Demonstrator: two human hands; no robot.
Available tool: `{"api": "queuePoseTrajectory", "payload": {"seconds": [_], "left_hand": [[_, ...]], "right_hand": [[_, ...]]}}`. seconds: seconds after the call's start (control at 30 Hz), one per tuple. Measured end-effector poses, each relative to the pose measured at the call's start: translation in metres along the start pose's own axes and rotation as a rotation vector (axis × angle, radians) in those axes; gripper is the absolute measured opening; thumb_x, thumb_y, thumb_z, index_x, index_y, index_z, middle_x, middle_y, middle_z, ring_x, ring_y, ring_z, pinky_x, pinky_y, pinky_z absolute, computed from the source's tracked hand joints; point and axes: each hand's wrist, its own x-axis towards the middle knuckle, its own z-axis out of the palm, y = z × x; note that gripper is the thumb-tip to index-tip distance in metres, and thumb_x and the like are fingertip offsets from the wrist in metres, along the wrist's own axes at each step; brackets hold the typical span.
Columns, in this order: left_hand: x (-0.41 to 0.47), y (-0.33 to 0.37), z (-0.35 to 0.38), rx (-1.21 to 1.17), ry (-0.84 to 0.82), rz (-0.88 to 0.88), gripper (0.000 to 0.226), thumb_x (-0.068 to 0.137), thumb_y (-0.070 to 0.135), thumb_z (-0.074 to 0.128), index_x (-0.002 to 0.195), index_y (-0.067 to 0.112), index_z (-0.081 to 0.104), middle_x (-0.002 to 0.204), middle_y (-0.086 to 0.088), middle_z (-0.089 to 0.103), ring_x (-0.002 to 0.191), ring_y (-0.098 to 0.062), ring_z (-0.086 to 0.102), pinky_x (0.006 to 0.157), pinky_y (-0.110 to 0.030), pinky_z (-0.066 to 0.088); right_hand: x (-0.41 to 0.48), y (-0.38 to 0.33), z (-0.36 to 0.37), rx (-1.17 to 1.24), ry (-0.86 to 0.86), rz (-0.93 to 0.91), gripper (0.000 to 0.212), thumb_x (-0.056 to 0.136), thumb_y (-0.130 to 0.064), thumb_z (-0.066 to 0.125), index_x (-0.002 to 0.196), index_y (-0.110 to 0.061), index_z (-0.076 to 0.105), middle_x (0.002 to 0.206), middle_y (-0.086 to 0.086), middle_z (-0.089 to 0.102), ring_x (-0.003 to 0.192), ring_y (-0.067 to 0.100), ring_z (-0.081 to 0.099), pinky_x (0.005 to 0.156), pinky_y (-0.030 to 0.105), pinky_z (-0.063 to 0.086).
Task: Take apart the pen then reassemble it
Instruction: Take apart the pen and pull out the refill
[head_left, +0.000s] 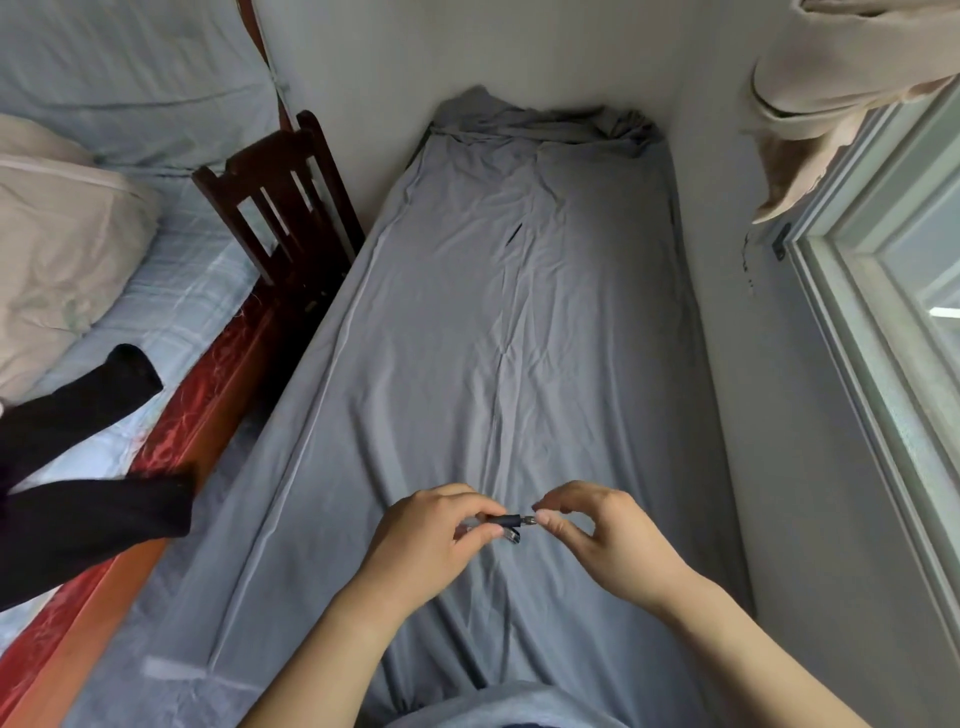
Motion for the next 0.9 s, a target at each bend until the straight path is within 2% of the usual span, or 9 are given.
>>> {"api": "queuePoseTrajectory", "payload": {"seconds": [0.13, 0.3, 0.37, 0.47, 0.53, 0.63, 0.7, 0.8, 0.9], "left_hand": [[0.0, 0.003, 0.001, -0.037, 0.015, 0.005, 0.014, 0.081, 0.036, 0.064, 0.095, 0.036, 0.065, 0.09, 0.015, 0.068, 0.085, 0.002, 0.062, 0.075, -0.033, 0.054], [-0.003, 0.006, 0.002, -0.025, 0.007, -0.003, 0.015, 0.082, 0.036, 0.062, 0.098, 0.037, 0.064, 0.092, 0.015, 0.068, 0.086, 0.0, 0.062, 0.074, -0.035, 0.054], [-0.003, 0.007, 0.003, -0.026, 0.0, -0.008, 0.015, 0.083, 0.037, 0.062, 0.098, 0.037, 0.063, 0.092, 0.016, 0.067, 0.085, 0.001, 0.063, 0.073, -0.034, 0.054], [-0.004, 0.008, 0.007, -0.031, -0.018, -0.018, 0.015, 0.082, 0.038, 0.062, 0.097, 0.037, 0.064, 0.092, 0.016, 0.067, 0.084, 0.0, 0.062, 0.073, -0.033, 0.054], [-0.004, 0.007, 0.008, -0.042, -0.02, -0.023, 0.016, 0.081, 0.038, 0.062, 0.097, 0.038, 0.063, 0.092, 0.016, 0.067, 0.083, 0.0, 0.063, 0.072, -0.033, 0.054], [-0.005, 0.006, 0.009, -0.04, -0.021, -0.024, 0.017, 0.081, 0.039, 0.061, 0.098, 0.039, 0.062, 0.092, 0.018, 0.067, 0.084, 0.001, 0.063, 0.07, -0.032, 0.055], [-0.004, 0.005, 0.009, -0.034, -0.019, -0.022, 0.017, 0.082, 0.04, 0.061, 0.098, 0.04, 0.062, 0.092, 0.019, 0.066, 0.084, 0.002, 0.063, 0.069, -0.031, 0.055], [-0.005, 0.005, 0.009, -0.025, -0.012, -0.026, 0.018, 0.081, 0.042, 0.061, 0.099, 0.04, 0.062, 0.092, 0.022, 0.066, 0.084, 0.004, 0.062, 0.071, -0.028, 0.055], [-0.005, 0.005, 0.01, -0.028, -0.022, -0.031, 0.019, 0.082, 0.043, 0.059, 0.101, 0.04, 0.062, 0.093, 0.023, 0.066, 0.086, 0.004, 0.062, 0.073, -0.028, 0.055]], "right_hand": [[0.002, -0.001, 0.0, 0.038, 0.03, -0.01, 0.008, 0.079, -0.04, 0.067, 0.079, -0.033, 0.066, 0.087, -0.015, 0.067, 0.084, 0.001, 0.059, 0.075, 0.015, 0.044], [-0.003, 0.0, 0.001, 0.09, -0.015, 0.043, 0.041, 0.07, -0.054, 0.069, 0.108, -0.043, 0.056, 0.102, -0.025, 0.061, 0.093, -0.005, 0.055, 0.075, 0.005, 0.041], [-0.005, 0.0, 0.004, 0.077, -0.006, 0.046, 0.028, 0.075, -0.056, 0.063, 0.098, -0.041, 0.06, 0.09, -0.026, 0.064, 0.085, -0.003, 0.057, 0.07, 0.007, 0.043], [-0.006, 0.003, 0.007, 0.104, 0.01, 0.069, 0.007, 0.078, -0.038, 0.07, 0.077, -0.035, 0.063, 0.078, -0.029, 0.064, 0.069, 0.004, 0.058, 0.064, 0.013, 0.043], [-0.009, 0.004, 0.007, 0.127, -0.007, 0.075, 0.023, 0.072, -0.027, 0.077, 0.083, -0.037, 0.06, 0.084, -0.026, 0.063, 0.071, 0.004, 0.059, 0.068, 0.013, 0.043], [-0.012, 0.003, 0.006, 0.175, -0.028, 0.091, 0.041, 0.068, -0.038, 0.078, 0.101, -0.042, 0.055, 0.091, -0.023, 0.062, 0.08, 0.001, 0.06, 0.074, 0.01, 0.044], [-0.013, 0.002, 0.008, 0.192, -0.008, 0.098, 0.03, 0.074, -0.047, 0.07, 0.1, -0.041, 0.058, 0.088, -0.021, 0.064, 0.079, 0.001, 0.06, 0.073, 0.012, 0.045], [-0.012, 0.001, 0.01, 0.195, 0.044, 0.084, 0.005, 0.081, -0.038, 0.066, 0.081, -0.034, 0.064, 0.075, -0.017, 0.067, 0.07, 0.006, 0.059, 0.07, 0.023, 0.049], [-0.013, -0.001, 0.009, 0.2, 0.05, 0.076, 0.013, 0.079, -0.025, 0.071, 0.081, -0.034, 0.062, 0.08, -0.017, 0.066, 0.071, 0.008, 0.06, 0.072, 0.02, 0.048]]}}
